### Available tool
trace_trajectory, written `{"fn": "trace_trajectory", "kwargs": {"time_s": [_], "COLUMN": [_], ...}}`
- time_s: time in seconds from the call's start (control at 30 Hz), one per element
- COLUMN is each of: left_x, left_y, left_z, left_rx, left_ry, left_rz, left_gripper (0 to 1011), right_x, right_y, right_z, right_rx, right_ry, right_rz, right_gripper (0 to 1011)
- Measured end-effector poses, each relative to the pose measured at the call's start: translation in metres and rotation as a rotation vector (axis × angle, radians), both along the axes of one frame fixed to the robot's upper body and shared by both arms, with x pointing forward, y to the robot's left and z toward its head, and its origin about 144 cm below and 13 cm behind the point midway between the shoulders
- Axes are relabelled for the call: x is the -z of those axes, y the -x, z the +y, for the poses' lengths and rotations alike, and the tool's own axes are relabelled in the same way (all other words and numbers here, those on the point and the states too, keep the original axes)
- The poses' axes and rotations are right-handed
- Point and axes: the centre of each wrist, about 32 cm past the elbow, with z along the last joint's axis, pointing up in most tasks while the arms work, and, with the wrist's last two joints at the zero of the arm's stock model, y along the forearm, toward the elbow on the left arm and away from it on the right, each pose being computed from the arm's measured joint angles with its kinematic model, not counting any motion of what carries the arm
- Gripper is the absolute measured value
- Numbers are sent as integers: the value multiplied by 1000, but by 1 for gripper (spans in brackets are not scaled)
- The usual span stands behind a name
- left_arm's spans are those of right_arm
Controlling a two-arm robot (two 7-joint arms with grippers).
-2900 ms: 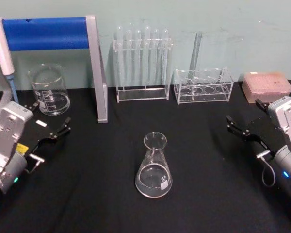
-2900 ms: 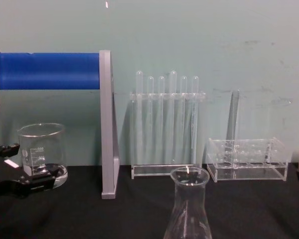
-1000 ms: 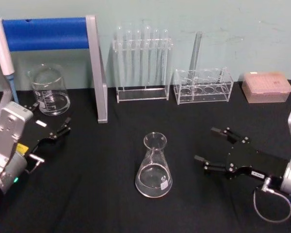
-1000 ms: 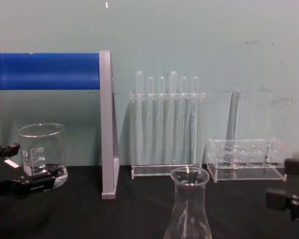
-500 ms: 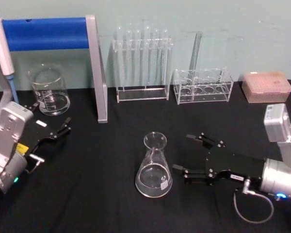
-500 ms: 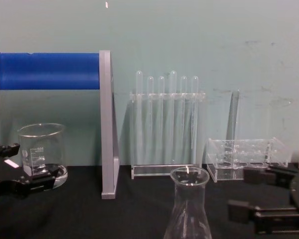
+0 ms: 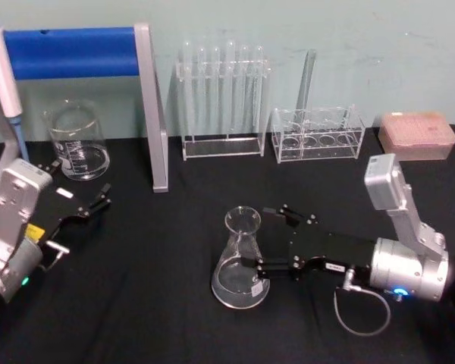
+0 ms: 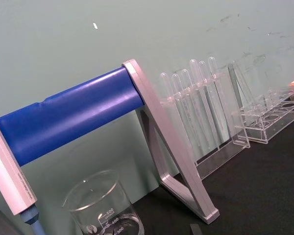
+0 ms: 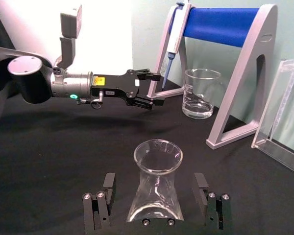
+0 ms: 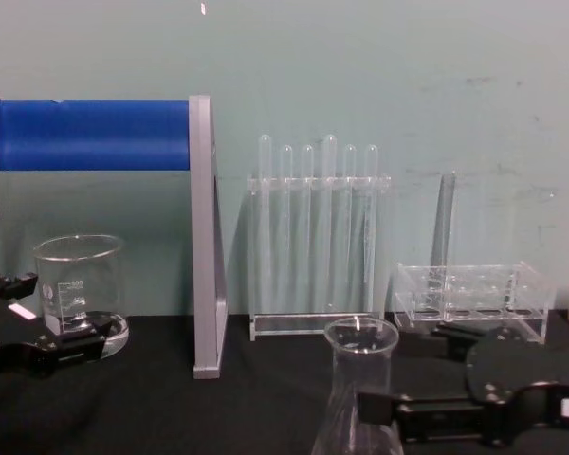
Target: Grasp the erlenmeyer flask with one hand, shake it three times, then place it back.
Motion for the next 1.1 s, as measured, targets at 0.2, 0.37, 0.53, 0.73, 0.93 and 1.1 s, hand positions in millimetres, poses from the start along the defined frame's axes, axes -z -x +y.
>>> {"fn": "trace_trajectory", "kwargs": {"time_s": [0.2,0.37,0.53,0.73,0.93,1.1], "left_x": [0,0,0,0,0,0], "left_y": [0,0,0,0,0,0], "left_z": [0,0,0,0,0,0], "left_rx": [0,0,0,0,0,0], "left_ry": [0,0,0,0,0,0], "left_rz": [0,0,0,0,0,0], "left_gripper": [1001,1001,1001,1001,1001,1001], "right_x": [2,3,3,4,4,4], "right_y": [-10,-15,-18,-19,-19,-19], "right_z": [9,14,17,18,18,18], "right_rx": [-2,-1,-2,-3,1,4], "right_ry": [-1,-1,2,10,15,17], "right_rz": [4,7,9,10,11,9], "right_gripper": [1002,1002,1003,1002,1003,1003]}}
